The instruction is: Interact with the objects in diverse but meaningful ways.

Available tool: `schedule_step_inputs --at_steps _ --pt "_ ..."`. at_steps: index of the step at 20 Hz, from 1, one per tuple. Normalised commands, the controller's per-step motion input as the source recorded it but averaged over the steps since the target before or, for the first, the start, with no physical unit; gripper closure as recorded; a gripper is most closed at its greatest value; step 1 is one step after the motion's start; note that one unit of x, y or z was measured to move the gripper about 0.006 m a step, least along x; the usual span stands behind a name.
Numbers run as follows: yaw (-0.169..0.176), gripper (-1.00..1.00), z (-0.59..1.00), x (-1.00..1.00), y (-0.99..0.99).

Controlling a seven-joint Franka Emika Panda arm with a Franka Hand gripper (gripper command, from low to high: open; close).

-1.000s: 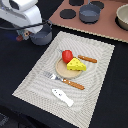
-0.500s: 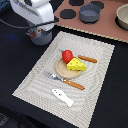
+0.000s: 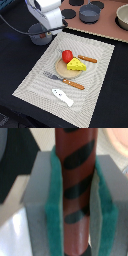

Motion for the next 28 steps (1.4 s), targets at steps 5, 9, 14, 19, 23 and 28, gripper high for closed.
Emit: schedule_step_inputs --at_steps 5,9,14,19,23,28 --pt "-0.047 1.00 0.00 0.69 0.53" --pt "-0.050 1.00 0.00 0.67 0.53" --pt "-0.056 1.00 -0.02 0.62 0.51" --pt "-0.055 1.00 -0.22 0.37 0.27" --pt "-0.035 1.00 -0.33 0.21 0.17" --pt "-0.013 1.00 -0.32 0.16 0.21"
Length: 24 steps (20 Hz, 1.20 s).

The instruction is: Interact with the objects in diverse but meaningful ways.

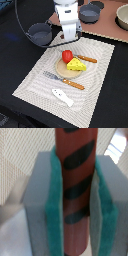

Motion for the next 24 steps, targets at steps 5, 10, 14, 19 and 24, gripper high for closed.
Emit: schedule_step_inputs --at_steps 5,10,14,19,24 --pt "0.000 1.00 -0.15 0.26 0.33" --pt "0.000 -1.00 -0.05 0.25 0.34" --pt "0.000 -1.00 0.18 0.26 0.32" --pt "-0.050 -1.00 0.85 0.17 0.21" --pt "-0.066 -1.00 1.00 0.06 0.07"
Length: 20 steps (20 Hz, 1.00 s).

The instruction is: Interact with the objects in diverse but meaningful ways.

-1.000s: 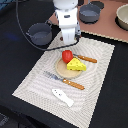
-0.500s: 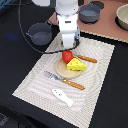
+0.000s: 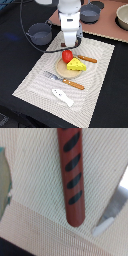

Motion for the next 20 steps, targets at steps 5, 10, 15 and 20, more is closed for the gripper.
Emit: schedule_step_inputs --at_steps 5,10,15,20 --pt "-0.081 -1.00 0.89 0.15 0.00" --pt "-0.168 -1.00 0.28 0.15 -0.09" --pt "-0.158 -1.00 0.00 0.21 -0.26" --pt "-0.100 -1.00 0.00 0.19 -0.43"
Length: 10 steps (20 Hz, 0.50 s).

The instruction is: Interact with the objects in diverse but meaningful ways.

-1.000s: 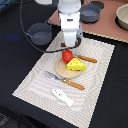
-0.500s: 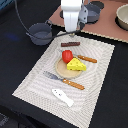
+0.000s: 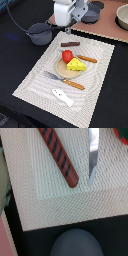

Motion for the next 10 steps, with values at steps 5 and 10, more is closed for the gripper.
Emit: schedule_step_inputs --at_steps 5,10 --pt "-0.122 -1.00 0.03 0.35 -0.39" --pt "-0.120 -1.00 -0.02 0.25 -0.22"
